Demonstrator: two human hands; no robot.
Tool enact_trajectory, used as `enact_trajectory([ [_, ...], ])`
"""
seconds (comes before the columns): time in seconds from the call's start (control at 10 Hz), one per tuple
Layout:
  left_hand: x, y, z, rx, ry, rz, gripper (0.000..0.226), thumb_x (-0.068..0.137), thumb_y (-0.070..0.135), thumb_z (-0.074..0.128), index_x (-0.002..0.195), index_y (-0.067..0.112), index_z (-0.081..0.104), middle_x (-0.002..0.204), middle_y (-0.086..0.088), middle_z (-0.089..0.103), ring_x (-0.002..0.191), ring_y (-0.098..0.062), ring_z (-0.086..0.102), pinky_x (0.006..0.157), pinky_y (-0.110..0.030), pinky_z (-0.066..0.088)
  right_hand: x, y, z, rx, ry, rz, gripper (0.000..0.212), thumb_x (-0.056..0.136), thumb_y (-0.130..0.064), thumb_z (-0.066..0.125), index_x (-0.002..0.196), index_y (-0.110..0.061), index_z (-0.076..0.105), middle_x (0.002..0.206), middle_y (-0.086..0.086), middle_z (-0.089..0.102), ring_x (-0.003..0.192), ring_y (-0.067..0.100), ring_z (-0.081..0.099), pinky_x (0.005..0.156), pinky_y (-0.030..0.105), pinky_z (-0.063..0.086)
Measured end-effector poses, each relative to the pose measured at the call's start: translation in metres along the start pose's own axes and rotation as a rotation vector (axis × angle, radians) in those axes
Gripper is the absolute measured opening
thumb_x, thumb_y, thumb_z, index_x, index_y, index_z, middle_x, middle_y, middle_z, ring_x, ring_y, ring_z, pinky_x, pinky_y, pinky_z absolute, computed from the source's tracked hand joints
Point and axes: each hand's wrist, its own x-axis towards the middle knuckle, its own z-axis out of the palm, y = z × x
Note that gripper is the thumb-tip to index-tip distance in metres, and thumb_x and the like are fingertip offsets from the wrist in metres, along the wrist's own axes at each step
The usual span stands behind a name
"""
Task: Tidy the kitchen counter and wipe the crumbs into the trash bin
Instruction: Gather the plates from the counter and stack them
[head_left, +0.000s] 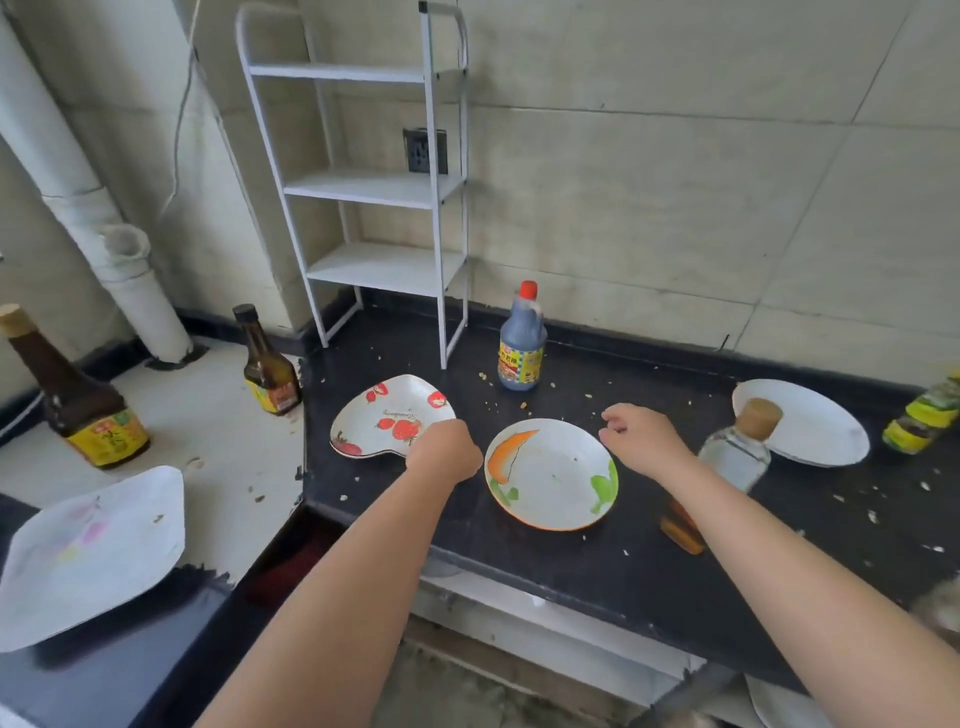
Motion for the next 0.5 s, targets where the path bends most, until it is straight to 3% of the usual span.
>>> enact_trajectory([
  [0.2, 0.061, 0.004, 0.049, -0.215, -0.232, -0.126, 0.033, 0.097, 0.008, 0.039, 0.121, -0.007, 0.056, 0.124, -0.021, 0.06, 0.115, -0.033, 0.059, 0.094, -0.036, 0.049, 0.06, 0.05, 0.046, -0.022, -0.113, 0.23, 0.05, 0.092, -0.014, 0.046, 0.139, -0.001, 0.032, 0.142, 0.017, 0.04, 0.129, 0.031, 0.041, 0.098, 0.033, 0.037],
  [0.3, 0.076, 0.014, 0.057, -0.264, -0.329, -0.153, 0.033, 0.098, 0.006, 0.038, 0.123, -0.009, 0.054, 0.124, -0.02, 0.061, 0.107, -0.031, 0.063, 0.068, -0.028, 0.05, 0.078, 0.065, 0.06, 0.008, -0.155, 0.334, 0.055, 0.091, -0.015, 0.048, 0.139, 0.002, 0.027, 0.141, 0.019, 0.038, 0.128, 0.033, 0.041, 0.097, 0.034, 0.038],
  [0.4, 0.103, 0.021, 0.075, -0.062, -0.379, -0.023, 0.032, 0.098, 0.009, 0.042, 0.125, -0.004, 0.053, 0.129, -0.013, 0.059, 0.087, -0.023, 0.06, 0.08, -0.025, 0.048, 0.1, 0.077, 0.07, 0.053, -0.191, 0.387, 0.046, 0.088, -0.013, 0.049, 0.131, 0.002, 0.039, 0.117, 0.019, 0.055, 0.1, 0.032, 0.054, 0.09, 0.038, 0.045],
  [0.5, 0.123, 0.013, 0.095, -0.68, -0.259, -0.323, 0.029, 0.094, -0.001, 0.041, 0.121, -0.005, 0.052, 0.114, -0.022, 0.062, 0.058, -0.012, 0.049, 0.07, -0.028, 0.055, 0.115, 0.084, 0.079, 0.093, -0.191, 0.413, 0.024, 0.086, -0.009, 0.049, 0.108, 0.001, 0.053, 0.093, 0.012, 0.056, 0.085, 0.029, 0.057, 0.083, 0.042, 0.051],
])
